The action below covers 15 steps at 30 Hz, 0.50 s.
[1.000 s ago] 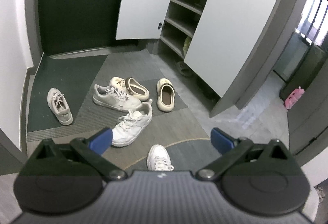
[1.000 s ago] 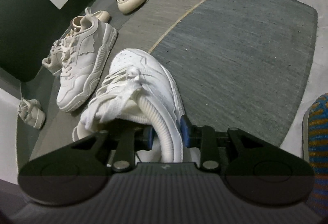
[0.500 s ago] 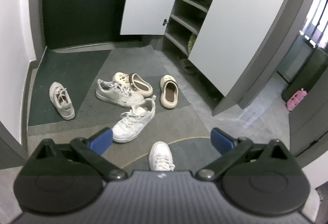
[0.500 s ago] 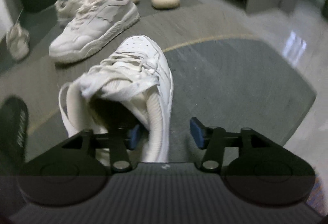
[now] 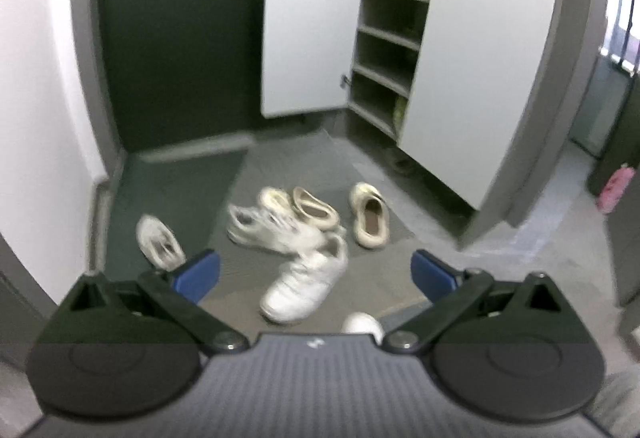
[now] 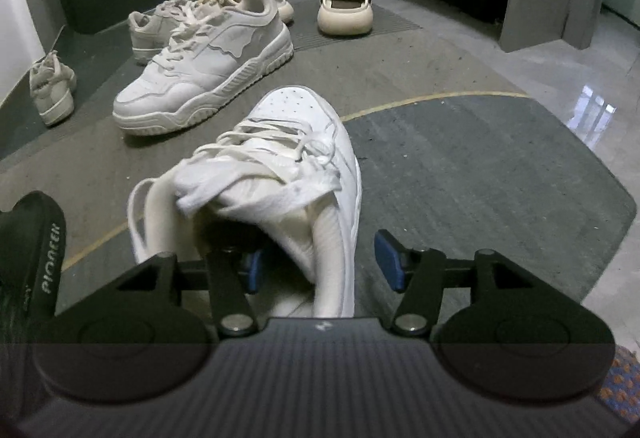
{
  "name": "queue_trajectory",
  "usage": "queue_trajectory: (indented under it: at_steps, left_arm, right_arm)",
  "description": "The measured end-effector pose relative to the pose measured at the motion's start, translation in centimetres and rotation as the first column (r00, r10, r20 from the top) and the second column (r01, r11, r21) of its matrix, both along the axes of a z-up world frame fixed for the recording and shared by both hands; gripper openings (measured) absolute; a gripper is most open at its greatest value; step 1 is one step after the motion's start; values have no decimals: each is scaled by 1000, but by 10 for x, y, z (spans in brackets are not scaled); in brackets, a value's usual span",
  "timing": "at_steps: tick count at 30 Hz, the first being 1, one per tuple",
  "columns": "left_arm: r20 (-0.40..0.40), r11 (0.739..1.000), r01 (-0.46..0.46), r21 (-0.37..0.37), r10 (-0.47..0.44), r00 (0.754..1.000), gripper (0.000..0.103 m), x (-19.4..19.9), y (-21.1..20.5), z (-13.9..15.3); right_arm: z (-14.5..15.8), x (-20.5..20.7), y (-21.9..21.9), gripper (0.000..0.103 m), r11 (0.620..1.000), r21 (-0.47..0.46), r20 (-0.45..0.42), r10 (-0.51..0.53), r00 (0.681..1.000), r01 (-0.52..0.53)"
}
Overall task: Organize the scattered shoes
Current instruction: 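Carry the white sneaker with the right tool and set it beside the other sneaker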
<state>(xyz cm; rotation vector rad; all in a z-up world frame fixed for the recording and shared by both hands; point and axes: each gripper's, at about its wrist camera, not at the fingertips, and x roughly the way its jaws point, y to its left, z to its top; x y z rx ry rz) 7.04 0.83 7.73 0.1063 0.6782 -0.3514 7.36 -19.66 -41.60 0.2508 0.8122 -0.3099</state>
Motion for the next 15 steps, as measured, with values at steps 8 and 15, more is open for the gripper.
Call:
queue_trajectory:
  at_steps: [8,15]
  left_arm:
    - [-211,995,-71,-71,55,976,103,32,18,-27]
    - [-192,990,-135,-49,124,974,103,36,43,-34]
  right_arm:
    - [6,8,2,39,990,-52,11,128,992,-128]
    - [18,13,-6,35,903,-182,-8,394,919,-389]
